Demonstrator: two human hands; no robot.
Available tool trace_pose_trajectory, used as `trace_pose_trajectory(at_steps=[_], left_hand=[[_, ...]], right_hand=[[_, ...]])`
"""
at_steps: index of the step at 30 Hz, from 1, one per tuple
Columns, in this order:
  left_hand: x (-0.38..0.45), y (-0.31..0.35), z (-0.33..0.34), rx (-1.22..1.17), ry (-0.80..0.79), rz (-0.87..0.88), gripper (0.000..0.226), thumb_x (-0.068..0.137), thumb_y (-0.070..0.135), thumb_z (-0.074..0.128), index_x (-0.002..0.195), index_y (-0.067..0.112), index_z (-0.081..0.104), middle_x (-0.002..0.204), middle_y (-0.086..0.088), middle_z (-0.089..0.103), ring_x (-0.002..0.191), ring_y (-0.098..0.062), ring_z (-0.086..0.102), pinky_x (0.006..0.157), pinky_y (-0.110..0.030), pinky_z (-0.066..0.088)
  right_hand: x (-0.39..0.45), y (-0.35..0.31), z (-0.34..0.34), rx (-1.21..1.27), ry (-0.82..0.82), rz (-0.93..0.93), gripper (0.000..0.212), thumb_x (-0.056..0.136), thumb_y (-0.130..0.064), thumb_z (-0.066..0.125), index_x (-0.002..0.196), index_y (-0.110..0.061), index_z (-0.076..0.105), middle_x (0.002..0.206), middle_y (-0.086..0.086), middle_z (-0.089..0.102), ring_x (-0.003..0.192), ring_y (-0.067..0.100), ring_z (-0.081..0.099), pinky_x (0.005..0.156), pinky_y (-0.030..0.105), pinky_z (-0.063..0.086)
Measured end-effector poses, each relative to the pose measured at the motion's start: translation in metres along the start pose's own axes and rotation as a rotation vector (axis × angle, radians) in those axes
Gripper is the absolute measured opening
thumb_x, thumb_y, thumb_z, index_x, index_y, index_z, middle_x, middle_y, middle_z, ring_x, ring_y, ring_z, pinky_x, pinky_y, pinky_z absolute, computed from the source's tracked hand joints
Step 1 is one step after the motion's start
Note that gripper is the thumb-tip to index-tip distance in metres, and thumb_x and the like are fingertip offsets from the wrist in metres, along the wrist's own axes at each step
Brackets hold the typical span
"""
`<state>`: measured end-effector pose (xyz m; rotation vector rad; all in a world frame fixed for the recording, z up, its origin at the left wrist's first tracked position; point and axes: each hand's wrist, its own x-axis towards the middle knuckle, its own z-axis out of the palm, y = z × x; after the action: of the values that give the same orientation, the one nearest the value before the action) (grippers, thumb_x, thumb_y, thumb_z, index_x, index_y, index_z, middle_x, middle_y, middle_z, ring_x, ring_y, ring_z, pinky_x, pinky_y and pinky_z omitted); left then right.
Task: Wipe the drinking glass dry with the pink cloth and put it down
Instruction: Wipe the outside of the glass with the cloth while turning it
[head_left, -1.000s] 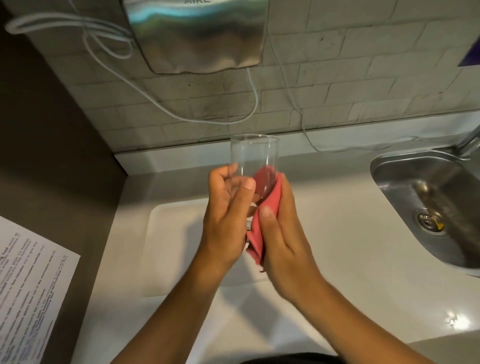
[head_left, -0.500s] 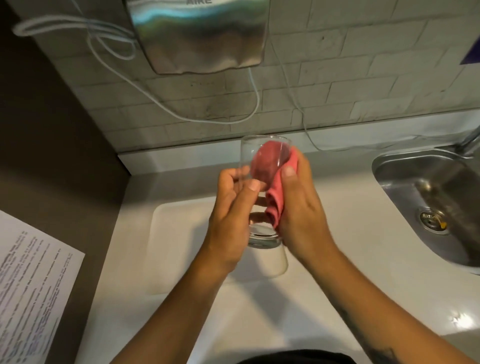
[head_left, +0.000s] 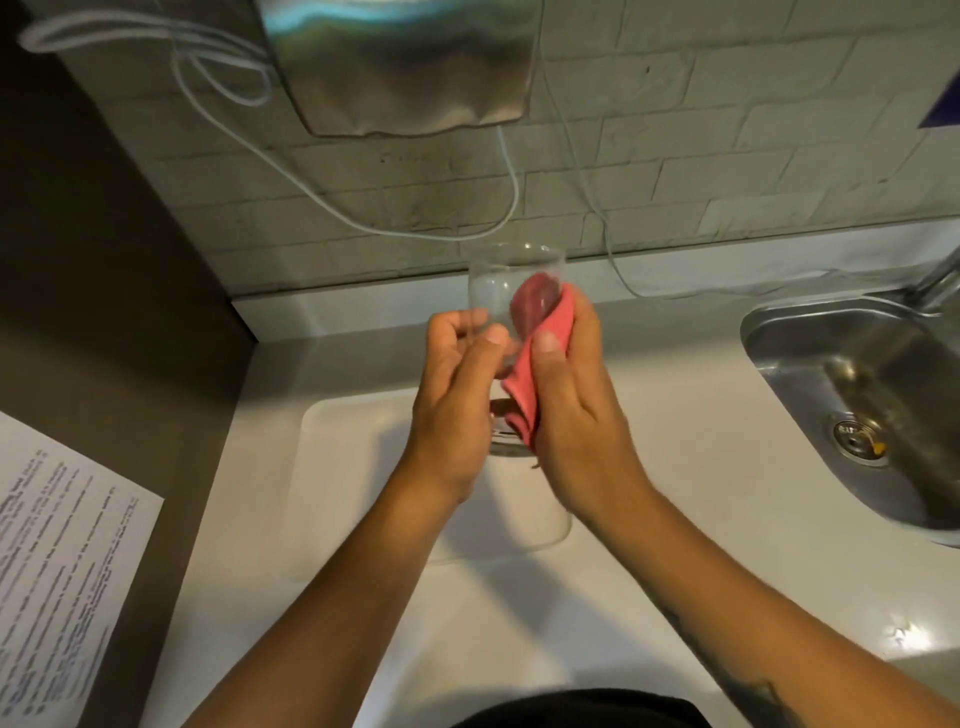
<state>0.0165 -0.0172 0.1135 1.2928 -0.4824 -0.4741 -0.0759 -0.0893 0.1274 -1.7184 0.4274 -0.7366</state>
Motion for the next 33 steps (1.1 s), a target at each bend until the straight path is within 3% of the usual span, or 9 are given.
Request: trace_pose_trajectory(at_steps=[3, 7, 15, 19, 22, 24, 26, 29, 33], left_hand=[[0.010, 0.009, -0.004, 0.022, 0.014, 0.050, 0.039, 0.087, 0.058, 0.061, 0.113, 0.029, 0.056, 0.103, -0.002, 0.075, 0.086, -0.011, 0.075, 0.063, -0.021, 0.058], [-0.001, -0.005, 0.002, -0.006, -0.042, -0.037, 0.038, 0.085, 0.056, 0.062, 0.108, 0.025, 0.055, 0.085, 0.009, 0.074, 0.073, -0.005, 0.072, 0.059, -0.024, 0.058], [-0.015, -0.004, 0.010, 0.294, 0.114, 0.139, 0.057, 0.088, 0.062, 0.054, 0.136, 0.034, 0.040, 0.132, -0.002, 0.054, 0.119, -0.021, 0.064, 0.094, -0.036, 0.059], [-0.024, -0.007, 0.003, 0.407, 0.120, 0.155, 0.053, 0.095, 0.049, 0.068, 0.141, 0.035, 0.046, 0.134, 0.014, 0.056, 0.113, 0.011, 0.061, 0.081, -0.008, 0.052], [-0.024, -0.007, -0.001, 0.442, 0.117, 0.115, 0.052, 0.099, 0.039, 0.071, 0.144, 0.030, 0.045, 0.136, 0.007, 0.059, 0.107, 0.017, 0.061, 0.076, -0.006, 0.051], [-0.021, -0.003, -0.001, 0.415, 0.128, 0.098, 0.045, 0.098, 0.046, 0.065, 0.137, 0.031, 0.048, 0.132, 0.003, 0.064, 0.104, 0.011, 0.066, 0.078, -0.011, 0.055], [-0.019, 0.001, -0.003, 0.321, 0.149, 0.053, 0.048, 0.095, 0.053, 0.056, 0.136, 0.030, 0.051, 0.129, 0.004, 0.068, 0.108, -0.002, 0.072, 0.092, -0.029, 0.061], [-0.017, 0.005, -0.009, 0.213, 0.112, 0.028, 0.043, 0.093, 0.059, 0.054, 0.132, 0.039, 0.053, 0.135, 0.010, 0.065, 0.115, -0.004, 0.072, 0.097, -0.039, 0.063], [-0.021, 0.001, -0.004, 0.113, 0.008, 0.029, 0.041, 0.090, 0.059, 0.058, 0.125, 0.040, 0.053, 0.120, 0.009, 0.071, 0.100, -0.006, 0.074, 0.074, -0.027, 0.060]], right_hand=[[-0.017, 0.005, 0.012, -0.019, -0.060, -0.005, 0.054, 0.110, -0.034, 0.034, 0.162, -0.024, 0.032, 0.157, 0.009, 0.054, 0.144, 0.027, 0.057, 0.119, 0.056, 0.047], [0.018, 0.000, 0.001, 0.069, 0.091, 0.048, 0.024, 0.108, -0.044, 0.034, 0.119, -0.044, 0.055, 0.102, -0.008, 0.069, 0.090, 0.007, 0.070, 0.083, 0.035, 0.062], [0.019, 0.008, 0.003, 0.140, 0.116, 0.079, 0.032, 0.113, -0.041, 0.038, 0.144, -0.038, 0.048, 0.113, -0.038, 0.068, 0.102, -0.008, 0.071, 0.080, 0.014, 0.059], [0.017, 0.010, 0.002, 0.166, 0.131, 0.134, 0.030, 0.113, -0.044, 0.040, 0.139, -0.047, 0.055, 0.109, -0.030, 0.074, 0.101, -0.009, 0.072, 0.078, 0.011, 0.058], [0.015, 0.009, 0.003, 0.098, 0.042, 0.116, 0.030, 0.108, -0.048, 0.037, 0.120, -0.068, 0.056, 0.099, -0.030, 0.073, 0.099, -0.007, 0.072, 0.079, 0.003, 0.053], [0.008, 0.011, 0.001, 0.088, -0.039, 0.075, 0.044, 0.109, -0.046, 0.034, 0.151, -0.057, 0.042, 0.138, -0.028, 0.065, 0.132, -0.006, 0.061, 0.110, 0.010, 0.046], [-0.007, 0.013, 0.002, 0.002, -0.151, -0.015, 0.064, 0.113, -0.038, 0.030, 0.173, -0.029, 0.009, 0.179, -0.016, 0.022, 0.164, -0.002, 0.021, 0.135, 0.030, 0.022], [-0.025, 0.023, 0.006, -0.135, -0.201, -0.134, 0.069, 0.114, -0.025, 0.030, 0.172, -0.018, -0.007, 0.183, -0.013, -0.003, 0.169, 0.003, 0.003, 0.137, 0.040, 0.012], [-0.003, 0.008, 0.000, 0.105, -0.100, -0.039, 0.048, 0.114, -0.030, 0.032, 0.162, -0.036, 0.030, 0.155, -0.011, 0.060, 0.133, -0.002, 0.059, 0.111, 0.022, 0.051]])
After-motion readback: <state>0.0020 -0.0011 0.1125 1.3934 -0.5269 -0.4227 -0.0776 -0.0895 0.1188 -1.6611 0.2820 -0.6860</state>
